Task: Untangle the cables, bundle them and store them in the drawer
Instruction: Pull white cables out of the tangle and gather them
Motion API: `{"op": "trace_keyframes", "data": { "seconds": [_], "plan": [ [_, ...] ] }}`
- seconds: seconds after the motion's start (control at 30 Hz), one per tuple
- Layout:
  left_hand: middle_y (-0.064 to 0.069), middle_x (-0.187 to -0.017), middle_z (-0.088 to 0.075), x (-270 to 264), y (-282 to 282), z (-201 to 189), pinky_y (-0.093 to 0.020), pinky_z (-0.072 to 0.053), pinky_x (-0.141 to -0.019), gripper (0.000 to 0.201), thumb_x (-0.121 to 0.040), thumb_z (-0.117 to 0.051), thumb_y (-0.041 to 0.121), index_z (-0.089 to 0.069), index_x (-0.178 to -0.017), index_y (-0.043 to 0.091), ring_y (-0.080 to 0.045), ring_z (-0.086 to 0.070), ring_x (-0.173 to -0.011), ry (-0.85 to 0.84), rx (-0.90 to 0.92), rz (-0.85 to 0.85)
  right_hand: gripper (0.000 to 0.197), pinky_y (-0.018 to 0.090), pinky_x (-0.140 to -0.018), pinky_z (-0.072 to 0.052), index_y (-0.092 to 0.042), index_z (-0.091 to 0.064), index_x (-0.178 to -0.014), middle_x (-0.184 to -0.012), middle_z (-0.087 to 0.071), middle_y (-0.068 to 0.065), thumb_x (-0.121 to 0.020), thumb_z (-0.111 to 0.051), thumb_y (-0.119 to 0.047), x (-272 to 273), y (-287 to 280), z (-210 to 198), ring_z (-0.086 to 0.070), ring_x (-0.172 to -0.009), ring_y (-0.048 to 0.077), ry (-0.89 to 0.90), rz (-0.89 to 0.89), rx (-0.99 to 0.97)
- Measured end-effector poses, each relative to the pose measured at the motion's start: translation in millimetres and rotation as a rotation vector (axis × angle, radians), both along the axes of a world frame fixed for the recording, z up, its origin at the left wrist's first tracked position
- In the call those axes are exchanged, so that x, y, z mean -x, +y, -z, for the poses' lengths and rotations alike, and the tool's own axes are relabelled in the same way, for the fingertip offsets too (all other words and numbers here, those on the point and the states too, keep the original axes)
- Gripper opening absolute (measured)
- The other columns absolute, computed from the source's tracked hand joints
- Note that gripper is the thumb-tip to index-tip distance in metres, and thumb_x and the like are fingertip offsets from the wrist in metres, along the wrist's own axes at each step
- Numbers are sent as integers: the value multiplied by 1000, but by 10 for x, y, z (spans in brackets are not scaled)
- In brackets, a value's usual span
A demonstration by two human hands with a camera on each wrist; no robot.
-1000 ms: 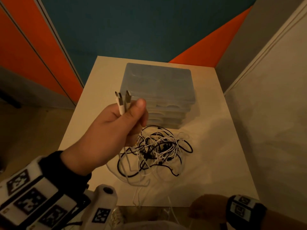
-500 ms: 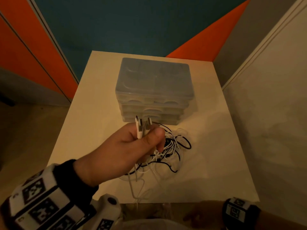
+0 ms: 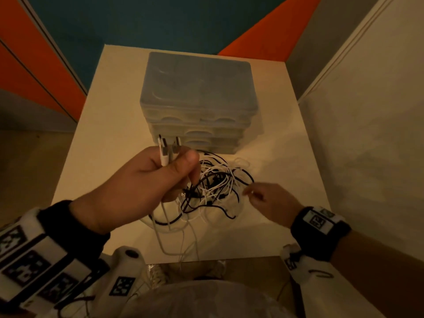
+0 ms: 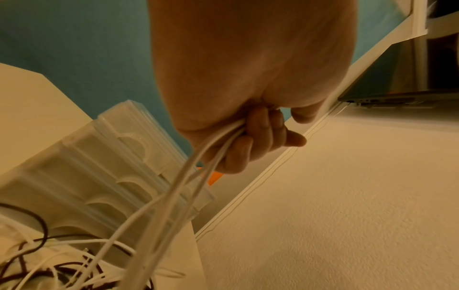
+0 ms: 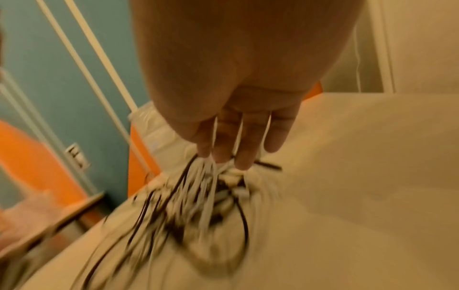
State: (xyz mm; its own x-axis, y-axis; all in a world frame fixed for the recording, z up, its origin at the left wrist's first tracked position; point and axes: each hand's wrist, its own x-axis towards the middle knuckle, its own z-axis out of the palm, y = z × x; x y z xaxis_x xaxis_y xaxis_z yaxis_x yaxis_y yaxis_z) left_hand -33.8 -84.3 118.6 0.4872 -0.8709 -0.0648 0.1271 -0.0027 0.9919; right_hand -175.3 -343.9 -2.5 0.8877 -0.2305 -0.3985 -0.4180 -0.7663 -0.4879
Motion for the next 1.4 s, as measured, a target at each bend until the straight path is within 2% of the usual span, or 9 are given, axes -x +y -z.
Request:
{"op": "trace_keyframes", "data": {
  "seconds": [0.1, 0.17, 0.27, 0.33, 0.6, 0.8, 0.93, 1.07, 1.4],
  "plan": [
    [2, -58, -33, -46, 32, 4, -23, -27, -47, 47, -79, -61, 67, -64, -69, 21, -9, -27, -49, 17, 2, -49, 20, 27, -57, -43, -30, -67, -102, -67, -59, -8, -92, -52, -21, -287, -86, -59, -52, -55, 8, -112, 118, 57],
    [3, -57, -31, -55, 52, 5, -25, -25, -47, 48, -78, -63, 66, -63, -69, 19, -10, -25, -49, 36, 13, -73, 19, 30, -69, -50, -29, -67, -102, -85, -67, -1, -90, -54, -23, -451, -131, -47, -62, -74, 16, -104, 101, 120],
    [-5, -58, -27, -62, 70, 1, -30, -21, -47, 48, -78, -63, 67, -64, -69, 19, -13, -23, -50, 31, 5, -89, 35, 36, -92, -48, -26, -62, -121, -121, -59, 7, -88, -58, -38, -560, -172, 84, -59, -108, 26, 170, -62, 183],
    [-1, -57, -28, -78, 87, -6, -30, -21, -47, 48, -78, -62, 68, -64, -69, 20, -13, -22, -50, 21, -4, -92, 41, 40, -98, -45, -28, -59, -126, -128, -53, 8, -89, -56, -46, -553, -168, 148, -54, -115, 30, 311, -154, 222],
    [-6, -59, -24, -193, 284, -88, -23, -29, -45, 51, -70, -66, 72, -65, -68, 21, -13, -24, -49, 44, -4, -199, 24, 30, -73, -40, -22, -66, -104, -101, -66, 4, -99, -46, -35, -503, -527, -11, -61, -94, 25, 141, -53, 294],
    [-10, -61, -17, -169, 480, -105, -28, -23, -46, 51, -67, -71, 70, -65, -68, 19, -17, -19, -50, 118, 10, -215, 20, 37, -90, -48, -26, -65, -110, -111, -61, -2, -92, -56, -27, -596, -445, -167, -60, -102, 21, -45, 40, 233],
    [4, -57, -27, -163, 603, -95, -26, -23, -45, 49, -72, -69, 66, -64, -73, 18, -13, -21, -49, 121, 22, -227, 19, 39, -87, -49, -24, -69, -105, -105, -67, -2, -88, -59, -23, -929, 100, -253, -62, -97, 21, -252, -146, 140],
    [3, -57, -28, -180, 780, -96, -24, -25, -44, 46, -75, -72, 58, -60, -75, 14, -11, -23, -47, 142, 45, -274, 25, 26, -79, -41, -23, -66, -113, -109, -66, -3, -95, -51, -28, -1388, 687, -317, -60, -100, 18, -172, -367, 154],
    [5, -58, -30, -137, 1153, -10, -25, -27, -45, 46, -77, -71, 57, -60, -76, 12, -12, -24, -48, 193, 73, -382, 31, 34, -94, -43, -31, -64, -117, -125, -62, -1, -94, -44, -25, -1942, 1737, -5, -57, -114, 22, -25, -706, 208]
  ]
}}
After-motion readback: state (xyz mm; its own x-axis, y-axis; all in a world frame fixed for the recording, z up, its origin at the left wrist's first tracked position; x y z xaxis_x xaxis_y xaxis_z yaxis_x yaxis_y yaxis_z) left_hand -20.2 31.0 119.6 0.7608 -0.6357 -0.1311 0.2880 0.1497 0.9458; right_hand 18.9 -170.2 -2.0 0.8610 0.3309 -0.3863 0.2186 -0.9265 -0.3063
